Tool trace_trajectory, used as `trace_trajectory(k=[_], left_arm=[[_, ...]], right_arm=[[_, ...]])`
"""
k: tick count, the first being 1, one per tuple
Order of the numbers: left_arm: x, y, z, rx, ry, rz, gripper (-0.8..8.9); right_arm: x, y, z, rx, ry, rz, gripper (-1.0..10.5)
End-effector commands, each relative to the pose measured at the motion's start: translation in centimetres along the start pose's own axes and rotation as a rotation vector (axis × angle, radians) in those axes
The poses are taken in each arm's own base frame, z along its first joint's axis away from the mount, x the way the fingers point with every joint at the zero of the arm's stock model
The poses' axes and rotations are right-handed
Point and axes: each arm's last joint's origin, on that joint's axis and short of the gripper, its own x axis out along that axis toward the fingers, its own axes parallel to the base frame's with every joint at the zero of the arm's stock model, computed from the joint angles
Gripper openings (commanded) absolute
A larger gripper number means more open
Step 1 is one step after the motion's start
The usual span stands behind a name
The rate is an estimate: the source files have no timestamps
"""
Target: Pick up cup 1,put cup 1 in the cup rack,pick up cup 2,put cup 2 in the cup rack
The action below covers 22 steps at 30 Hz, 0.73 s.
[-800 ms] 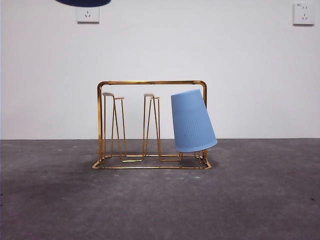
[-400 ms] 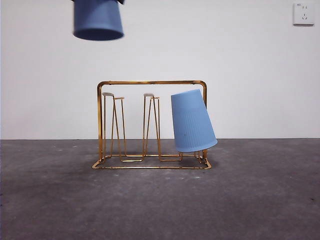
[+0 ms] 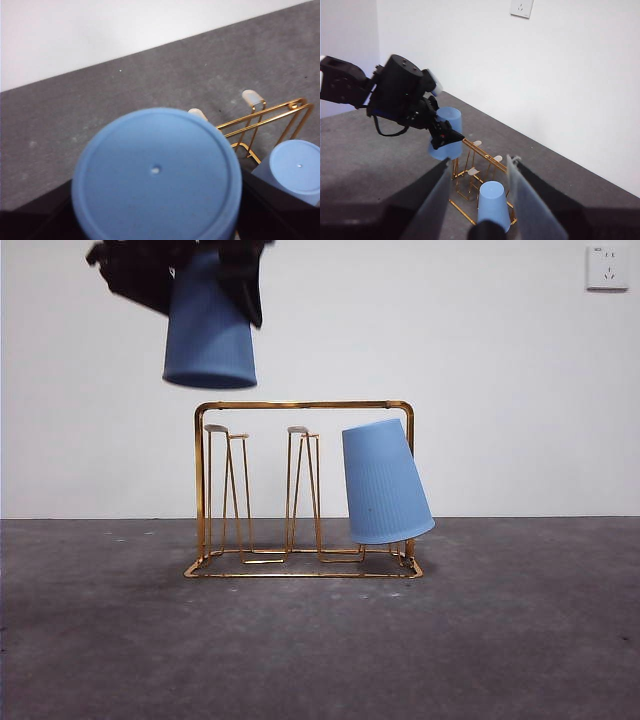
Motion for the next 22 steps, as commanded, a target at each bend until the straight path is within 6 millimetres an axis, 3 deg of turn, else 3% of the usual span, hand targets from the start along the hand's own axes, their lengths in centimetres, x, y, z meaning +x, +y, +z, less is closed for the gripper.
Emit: trace_trajectory(k=[1,22], left_arm=[[0.8,0.0,-0.1,-0.020,-0.008,0.000,-0.08],[5.6,0.9,-3.0,-0.039,0.115,-0.012,-0.08]], right_arm=[[0.0,0.0,-0.2,0.009,0.011,-0.003,1.9],[0.0,0.0,-0.2,0.008,0.017,-0.003,1.9]])
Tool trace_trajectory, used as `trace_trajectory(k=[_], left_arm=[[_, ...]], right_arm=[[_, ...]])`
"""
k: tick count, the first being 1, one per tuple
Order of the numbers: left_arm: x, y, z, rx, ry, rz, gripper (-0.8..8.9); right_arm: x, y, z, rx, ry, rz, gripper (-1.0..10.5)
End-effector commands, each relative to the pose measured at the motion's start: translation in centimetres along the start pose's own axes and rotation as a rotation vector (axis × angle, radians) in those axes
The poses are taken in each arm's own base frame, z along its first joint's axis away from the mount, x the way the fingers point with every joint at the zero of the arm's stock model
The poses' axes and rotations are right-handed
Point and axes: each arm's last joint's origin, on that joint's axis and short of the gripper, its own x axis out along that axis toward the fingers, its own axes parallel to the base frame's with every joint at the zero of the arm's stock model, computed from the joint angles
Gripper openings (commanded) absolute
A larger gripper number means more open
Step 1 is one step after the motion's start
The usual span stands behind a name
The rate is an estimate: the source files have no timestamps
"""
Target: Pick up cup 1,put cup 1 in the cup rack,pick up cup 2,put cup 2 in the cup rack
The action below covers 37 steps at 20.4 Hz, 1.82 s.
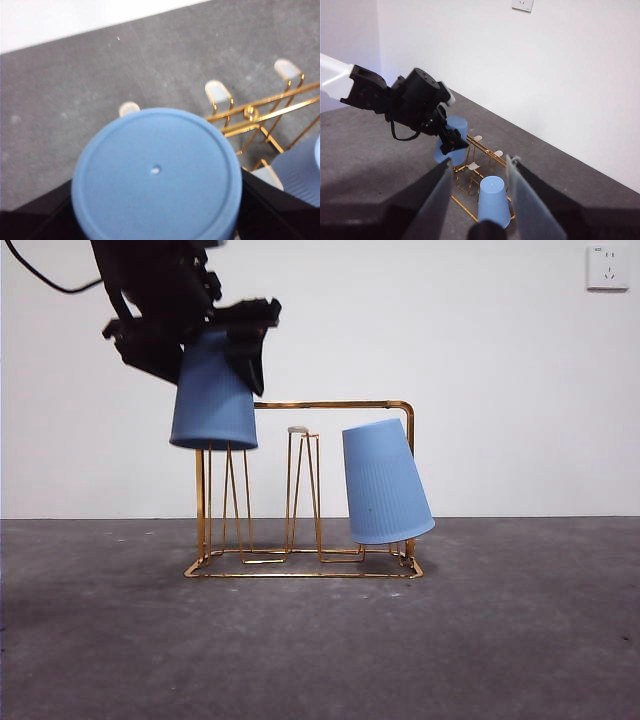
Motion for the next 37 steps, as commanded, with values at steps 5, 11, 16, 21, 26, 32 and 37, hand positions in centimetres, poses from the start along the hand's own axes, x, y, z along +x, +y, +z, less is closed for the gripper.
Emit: trace_trajectory(k=[5,11,16,21,26,32,37], left_arm=[[1.8,-0.2,-1.4,-0.016,0.037,-0.006,-0.08],[2.6,-0.2,-2.5,-0.023,0.062,-0.001,-0.08],[3.3,-0.1,-5.7,-0.062,0.088,0.005,-0.08],[3.4,-0.1,-6.6,-0.062,0.091,0.005,-0.08],[3.7,0.1,-6.8,-0.065,0.092,0.011,-0.08],[5.3,-0.2,-8.4,-0.058,0.162,0.017,-0.08],[5.4,-0.2,-8.7,-0.064,0.190,0.021,0.11]], right_arm=[[0.0,0.0,0.0,0.011,-0.002,-0.007,1.9],[0.0,0.0,-0.1,0.011,0.001,-0.009,1.9],[0.0,0.0,-0.1,0.010,0.002,-0.009,1.9],[0.0,0.0,-0.1,0.011,0.000,-0.009,1.9],[0.0,0.0,-0.3,0.019,0.025,-0.005,1.9],[0.0,0.0,-0.3,0.026,0.026,-0.005,1.9],[0.0,0.0,-0.3,0.026,0.029,-0.004,1.9]])
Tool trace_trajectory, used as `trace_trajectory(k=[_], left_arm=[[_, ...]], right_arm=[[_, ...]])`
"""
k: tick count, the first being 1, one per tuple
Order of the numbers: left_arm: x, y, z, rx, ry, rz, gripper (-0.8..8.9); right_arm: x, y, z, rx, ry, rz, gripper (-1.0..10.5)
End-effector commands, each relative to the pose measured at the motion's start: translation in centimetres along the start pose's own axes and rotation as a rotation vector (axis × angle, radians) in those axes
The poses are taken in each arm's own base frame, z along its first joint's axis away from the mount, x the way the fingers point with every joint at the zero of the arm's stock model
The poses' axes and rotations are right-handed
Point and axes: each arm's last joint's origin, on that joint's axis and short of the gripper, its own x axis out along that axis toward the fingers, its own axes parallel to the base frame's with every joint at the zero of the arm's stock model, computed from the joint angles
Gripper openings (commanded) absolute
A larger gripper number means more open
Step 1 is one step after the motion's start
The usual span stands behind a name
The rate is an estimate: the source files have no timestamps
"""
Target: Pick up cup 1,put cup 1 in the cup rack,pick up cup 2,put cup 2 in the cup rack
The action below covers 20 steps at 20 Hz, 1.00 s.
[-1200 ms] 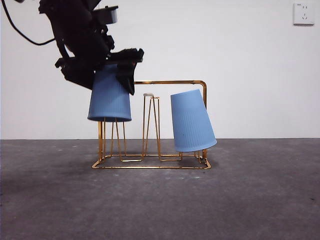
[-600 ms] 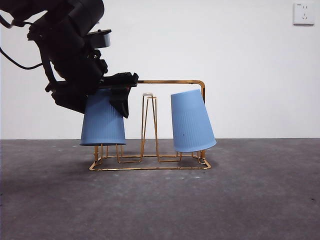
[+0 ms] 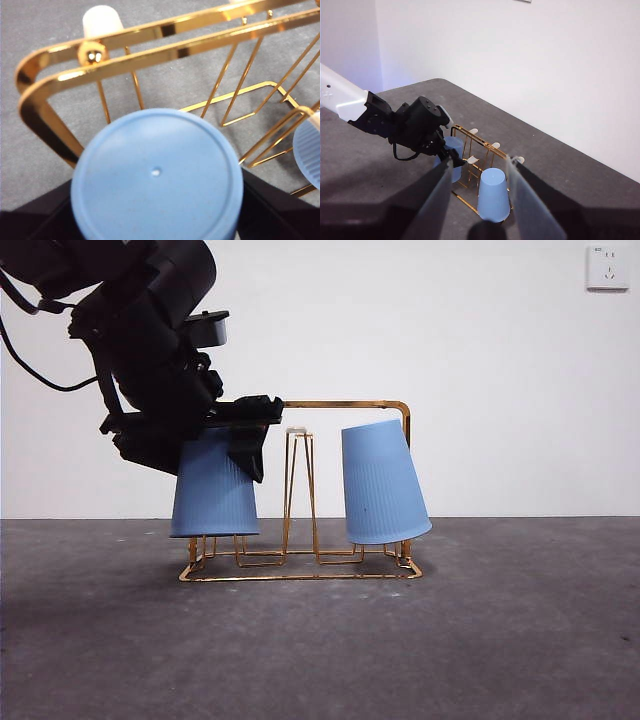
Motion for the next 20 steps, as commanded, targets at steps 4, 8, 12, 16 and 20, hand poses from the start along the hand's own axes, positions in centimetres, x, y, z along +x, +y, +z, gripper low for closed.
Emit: trace_trajectory(k=[4,8,12,16,20], left_arm=[[1.0,0.3,-2.5,0.010,0.153,0.021,5.04],[0.9,0.3,-2.6,0.006,0.177,0.022,5.36],[0.6,0.3,-2.7,-0.003,0.195,0.017,6.09],[0.1,0.3,-2.7,-0.005,0.215,0.004,6.09],[-0.9,0.5,-2.7,0.001,0.271,-0.011,6.09]], right_arm=[[0.0,0.0,0.0,0.012,-0.002,-0.004,1.9],[0.0,0.0,0.0,0.012,-0.001,-0.004,1.9],[0.0,0.0,-0.2,0.007,0.011,-0.002,1.9],[0.0,0.0,-0.2,0.006,0.012,-0.002,1.9],[0.0,0.0,-0.2,0.005,0.011,-0.002,1.9]])
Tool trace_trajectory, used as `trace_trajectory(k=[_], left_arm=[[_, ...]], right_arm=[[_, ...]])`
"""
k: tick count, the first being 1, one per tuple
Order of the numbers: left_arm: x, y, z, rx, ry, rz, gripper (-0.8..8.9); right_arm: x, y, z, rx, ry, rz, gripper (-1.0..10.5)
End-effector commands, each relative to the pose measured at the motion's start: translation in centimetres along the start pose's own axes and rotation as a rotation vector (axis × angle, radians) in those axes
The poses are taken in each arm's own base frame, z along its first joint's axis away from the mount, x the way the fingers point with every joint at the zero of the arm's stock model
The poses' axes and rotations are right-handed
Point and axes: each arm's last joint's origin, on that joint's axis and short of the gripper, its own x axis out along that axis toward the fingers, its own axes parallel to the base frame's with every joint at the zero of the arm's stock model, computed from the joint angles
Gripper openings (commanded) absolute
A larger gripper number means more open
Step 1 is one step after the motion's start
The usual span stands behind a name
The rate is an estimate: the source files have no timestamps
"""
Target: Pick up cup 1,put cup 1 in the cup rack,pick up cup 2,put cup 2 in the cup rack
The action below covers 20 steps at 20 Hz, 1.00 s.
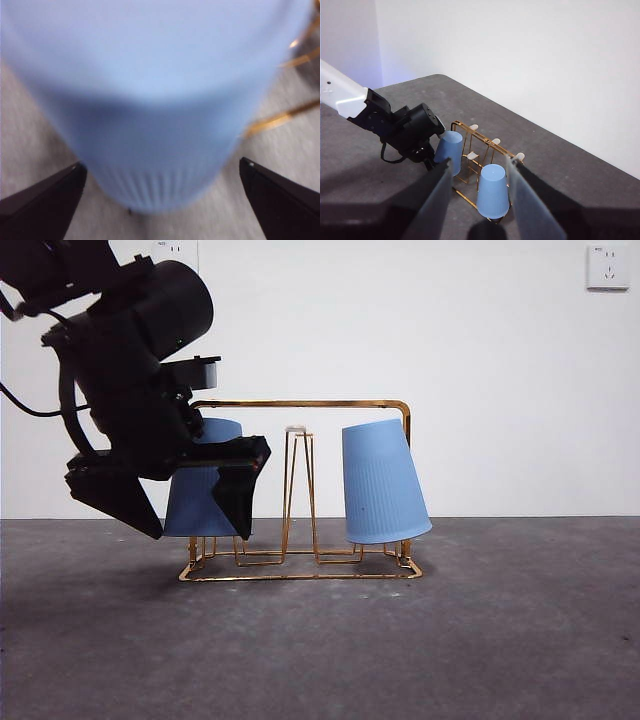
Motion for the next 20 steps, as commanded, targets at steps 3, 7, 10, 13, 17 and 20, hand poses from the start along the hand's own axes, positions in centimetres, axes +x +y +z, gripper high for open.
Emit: trace_trajectory(k=[3,7,10,13,17,20], left_arm=[[-2.0,0.2,0.0,-0.003,0.019,-0.003,6.08],[-5.1,0.3,0.0,-0.002,0.039,-0.076,6.07],[-8.4,0.1,-0.2,0.015,0.031,-0.098,6.05],[-12.6,-0.4,-0.6,0.042,-0.033,-0.171,5.97],[-18.1,-0.6,-2.3,0.036,-0.052,-0.319,5.93],[-21.2,-0.2,-4.1,0.030,-0.028,-0.389,5.93]], right_arm=[[0.0,0.0,0.0,0.008,-0.001,-0.003,1.9],[0.1,0.0,-0.2,0.010,0.012,-0.001,1.9],[0.1,0.1,-0.6,0.002,0.054,0.006,1.9],[0.1,0.2,-1.1,-0.007,0.112,0.015,1.9],[0.3,0.4,-2.1,0.001,0.231,0.032,1.9],[0.4,0.5,-2.7,0.014,0.310,0.040,1.9]])
